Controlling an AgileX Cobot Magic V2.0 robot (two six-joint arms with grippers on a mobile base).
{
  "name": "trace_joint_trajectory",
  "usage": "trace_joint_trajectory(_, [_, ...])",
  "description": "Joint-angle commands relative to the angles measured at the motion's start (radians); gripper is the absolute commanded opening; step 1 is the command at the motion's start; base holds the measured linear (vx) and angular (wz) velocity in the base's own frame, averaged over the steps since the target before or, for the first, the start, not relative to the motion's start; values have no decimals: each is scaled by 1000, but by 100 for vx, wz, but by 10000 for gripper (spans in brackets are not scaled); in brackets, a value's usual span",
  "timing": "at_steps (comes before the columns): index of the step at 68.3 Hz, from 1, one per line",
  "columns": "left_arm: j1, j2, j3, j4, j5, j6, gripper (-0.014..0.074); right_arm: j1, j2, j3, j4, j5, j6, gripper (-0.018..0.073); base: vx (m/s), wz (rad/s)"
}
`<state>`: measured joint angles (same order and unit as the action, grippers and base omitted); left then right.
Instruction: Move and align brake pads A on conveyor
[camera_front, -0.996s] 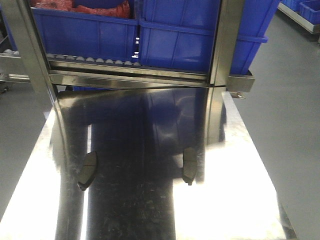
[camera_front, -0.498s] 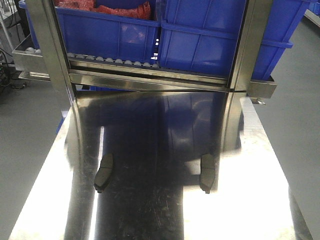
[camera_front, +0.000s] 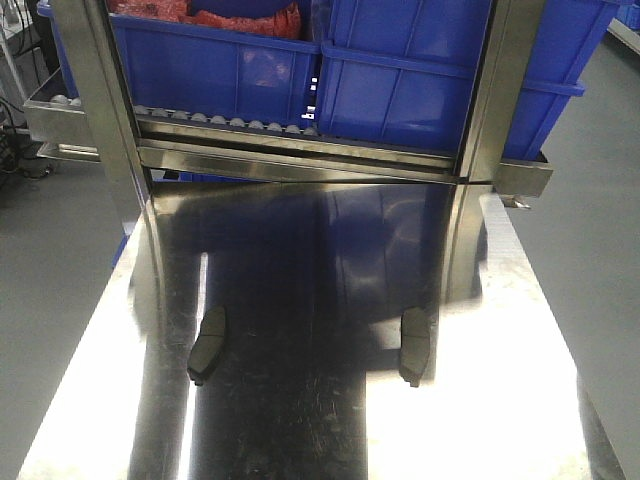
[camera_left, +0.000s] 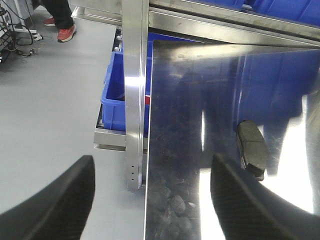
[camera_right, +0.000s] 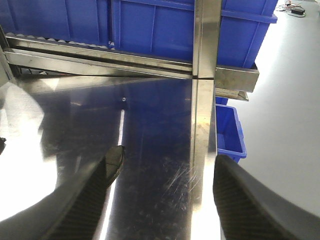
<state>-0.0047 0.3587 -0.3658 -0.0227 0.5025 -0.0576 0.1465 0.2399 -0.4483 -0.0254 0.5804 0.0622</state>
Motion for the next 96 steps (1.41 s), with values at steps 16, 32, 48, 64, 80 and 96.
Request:
trace_joint_trajectory(16, [-5,11,-27,-7,-87,-5,461,-6,9,-26,-7,-69,-8,454,0,0])
trace_joint_trajectory(32, [-5,11,-27,-8,-82,-6,461,-6,9,-26,-7,-69,-8,454,0,0])
trace_joint_trajectory(48, [-5,36,-84,16,-62,-2,461,-6,9,-26,-7,-69,-8,454,0,0])
trace_joint_trajectory(64, [-5,294,-327,23,159,-2,461,-6,9,-26,-7,-69,-8,454,0,0])
trace_joint_trajectory(80, [-5,605,-494,23,361,6,461,-6,9,-26,-7,-69,-8,454,0,0])
trace_joint_trajectory(96, [-5,799,-569,-115,346,102,461,-6,9,-26,-7,-69,-8,454,0,0])
